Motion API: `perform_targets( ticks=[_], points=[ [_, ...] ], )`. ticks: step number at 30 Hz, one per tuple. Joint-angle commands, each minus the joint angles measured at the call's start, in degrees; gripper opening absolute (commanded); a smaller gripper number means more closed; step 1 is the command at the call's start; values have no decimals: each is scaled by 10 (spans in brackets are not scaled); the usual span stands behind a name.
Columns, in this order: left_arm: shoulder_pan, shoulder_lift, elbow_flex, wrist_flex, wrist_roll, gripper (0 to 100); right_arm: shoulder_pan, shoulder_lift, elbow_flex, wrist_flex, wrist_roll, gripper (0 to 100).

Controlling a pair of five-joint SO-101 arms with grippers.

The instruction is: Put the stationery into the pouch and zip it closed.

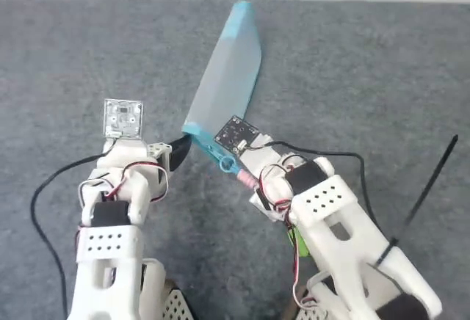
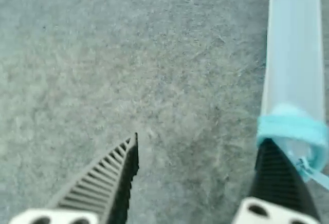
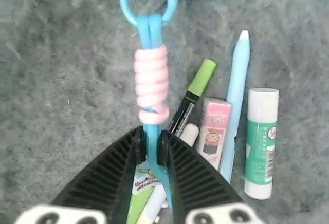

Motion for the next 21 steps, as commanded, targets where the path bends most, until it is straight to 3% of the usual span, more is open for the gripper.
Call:
perform_targets(
  ticks=[1, 6, 14, 21],
  points=[
    [-19, 13, -33, -22, 9, 333, 25, 12, -18, 8, -5, 6],
    [0, 8, -30, -13, -17, 363, 21, 13, -98, 50, -22, 6],
    [20, -79, -29, 79, -19, 380, 4, 14, -298, 180, -18, 6],
    [20, -133, -12, 91, -19, 380, -1, 14, -318, 208, -12, 6]
  ],
)
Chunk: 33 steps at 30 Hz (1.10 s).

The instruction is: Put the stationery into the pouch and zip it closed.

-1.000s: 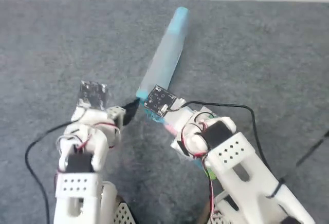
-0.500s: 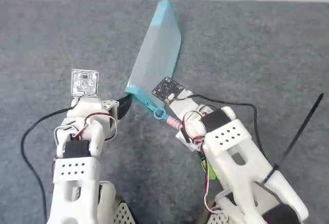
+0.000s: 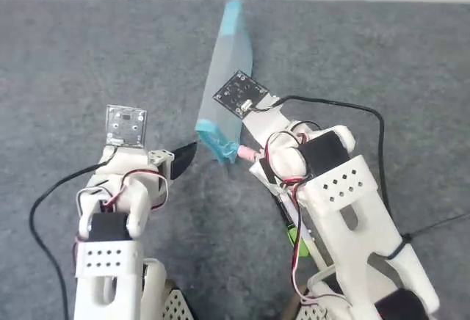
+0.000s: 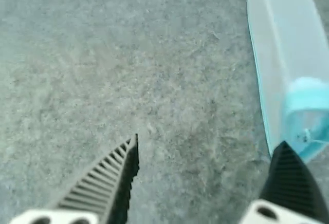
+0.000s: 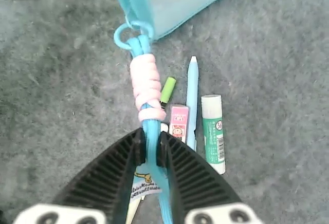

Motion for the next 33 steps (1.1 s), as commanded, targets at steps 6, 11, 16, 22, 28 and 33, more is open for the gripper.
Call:
perform_targets(
  ticks=[6, 11, 16, 22, 28, 33],
  points=[
    [3, -55, -10, 6, -6, 380, -76, -1, 35, -64, -23, 6],
    [4, -70, -10, 19, -7, 380, -87, 27, 55, -96, -25, 6],
    [2, -74, 4, 10, -25, 379, -83, 52, 48, -101, -26, 6],
    [3, -71, 17, -7, -26, 378, -16, 0, 50, -65, -24, 6],
    [19, -71, 15, 32, -41, 378, -1, -22, 49, -65, -25, 6],
    [70, -75, 15, 64, -47, 378, -1, -16, -40, -26, -27, 6]
  ],
)
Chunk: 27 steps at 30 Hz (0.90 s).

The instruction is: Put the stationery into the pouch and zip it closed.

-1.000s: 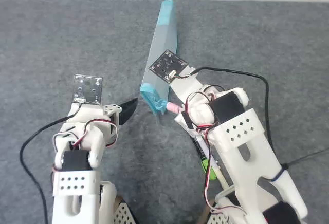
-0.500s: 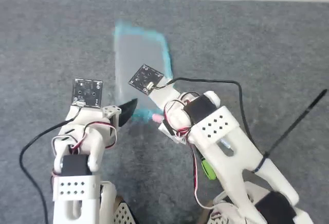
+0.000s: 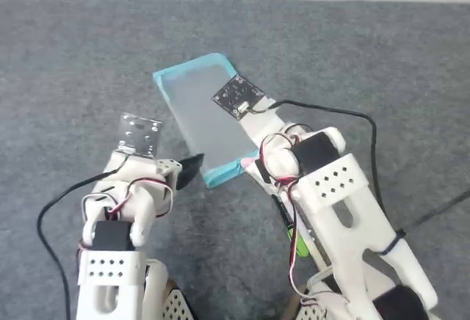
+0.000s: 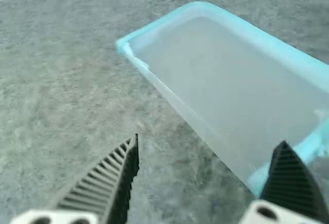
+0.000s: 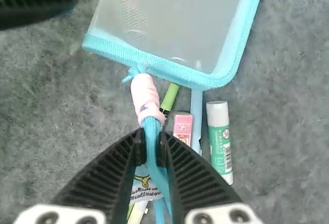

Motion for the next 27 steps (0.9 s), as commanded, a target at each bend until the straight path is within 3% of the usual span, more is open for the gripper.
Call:
perform_targets(
  ticks=[1, 18, 27],
  points=[
    [41, -17, -9, 26, -8, 378, 5, -28, -95, 42, -9, 6],
    [47, -12, 4, -2, -5, 378, 4, -33, -208, 113, -18, 6],
    [43, -12, 3, -10, -4, 378, -44, -34, -219, 154, -11, 6]
  ],
)
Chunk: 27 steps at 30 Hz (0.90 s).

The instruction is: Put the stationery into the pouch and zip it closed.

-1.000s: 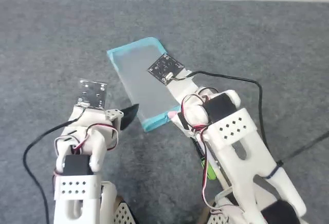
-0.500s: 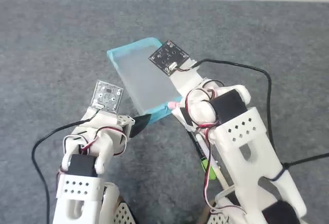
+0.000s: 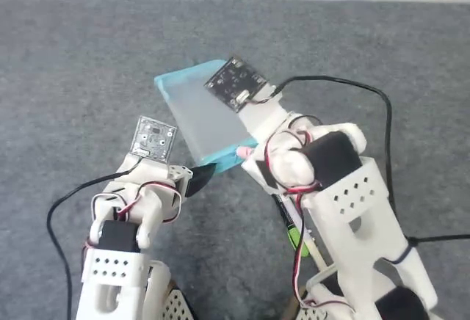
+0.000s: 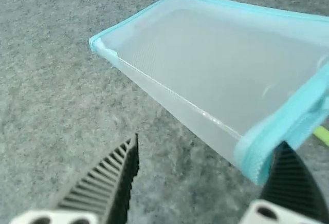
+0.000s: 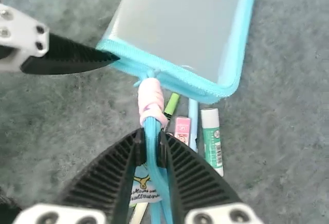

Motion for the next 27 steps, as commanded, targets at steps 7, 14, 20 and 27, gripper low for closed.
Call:
perform_targets(
  ticks=[7, 14, 20, 27],
  points=[
    [-2, -12, -7, -33, -4, 344, -9, -68, -44, 41, 30, 6],
    [-2, -17, 6, -56, -4, 342, -10, -124, -29, 81, 60, 6],
    [-2, -17, 7, -62, 16, 301, -10, -126, 29, 73, 75, 6],
    [3, -17, 7, -81, 15, 176, -11, -131, 131, 12, 68, 7]
  ],
)
